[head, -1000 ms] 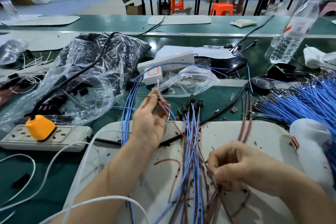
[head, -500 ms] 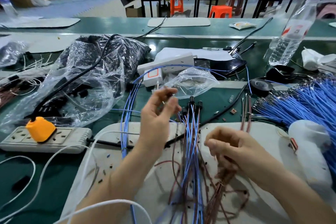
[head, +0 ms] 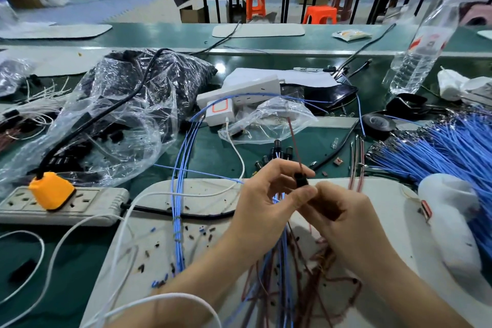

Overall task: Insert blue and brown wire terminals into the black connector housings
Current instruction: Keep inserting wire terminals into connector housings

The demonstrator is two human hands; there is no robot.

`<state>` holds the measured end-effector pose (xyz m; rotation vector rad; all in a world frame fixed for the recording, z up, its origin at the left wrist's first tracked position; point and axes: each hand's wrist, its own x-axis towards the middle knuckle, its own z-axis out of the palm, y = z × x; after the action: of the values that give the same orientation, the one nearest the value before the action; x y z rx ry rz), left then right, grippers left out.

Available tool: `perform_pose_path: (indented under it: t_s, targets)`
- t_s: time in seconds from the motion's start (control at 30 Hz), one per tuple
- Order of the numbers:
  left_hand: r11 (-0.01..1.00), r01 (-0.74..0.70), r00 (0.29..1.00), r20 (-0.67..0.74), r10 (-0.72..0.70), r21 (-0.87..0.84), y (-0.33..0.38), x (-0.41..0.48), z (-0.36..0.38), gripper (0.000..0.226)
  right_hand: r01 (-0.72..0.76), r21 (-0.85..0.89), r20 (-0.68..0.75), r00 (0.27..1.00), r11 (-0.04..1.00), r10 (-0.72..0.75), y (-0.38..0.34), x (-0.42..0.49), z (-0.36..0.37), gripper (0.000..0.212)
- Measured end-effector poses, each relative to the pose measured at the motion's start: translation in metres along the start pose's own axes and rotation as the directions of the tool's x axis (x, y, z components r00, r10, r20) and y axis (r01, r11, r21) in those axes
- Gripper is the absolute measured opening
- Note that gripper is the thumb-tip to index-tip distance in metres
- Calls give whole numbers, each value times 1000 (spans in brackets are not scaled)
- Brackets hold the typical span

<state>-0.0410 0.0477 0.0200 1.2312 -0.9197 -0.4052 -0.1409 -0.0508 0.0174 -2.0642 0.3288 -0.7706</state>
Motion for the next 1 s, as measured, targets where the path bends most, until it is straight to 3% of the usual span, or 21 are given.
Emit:
perform_pose_path:
  t_s: [0.07,0.13,0.2,0.27,0.33,0.4,0.5,0.57,0.67,1.0]
  targets:
    - [1000,-6,997,-72,5,-18,2,2,-1,19,57,-121,22,998,991,-55,2,0,-1,25]
    - [996,-48,971,-239,30,-68,4,8,-9,18,74,-291,17,997,954,-72,5,1,-4,25]
    - [992,-108,904,-421,73,-60,5,14,-20,17,19,-426,-55,997,905,-46,8,3,-9,30]
    - [991,-133,865,-485,129,27,4,15,-24,17,-73,-522,-161,987,850,-15,10,7,-14,34]
    - [964,-168,883,-403,240,206,1,11,-18,19,-122,-579,-197,980,806,7,12,8,-16,27]
    - [899,-252,899,-258,354,357,-3,6,-11,20,-117,-549,-166,986,827,29,11,8,-18,17]
    - [803,-366,882,-100,460,470,-6,2,-6,15,-6,-342,-176,983,940,-58,6,7,-17,38]
    - [782,-387,883,-48,467,488,-5,1,-4,15,89,-209,-177,976,974,-128,-3,6,-10,31]
    - [780,-391,886,-28,462,487,-5,0,-3,15,178,-197,-176,961,964,-213,-6,2,1,12]
    - [826,-361,914,-12,405,433,-4,-3,-1,19,216,-191,-111,965,958,-240,-1,-1,3,14]
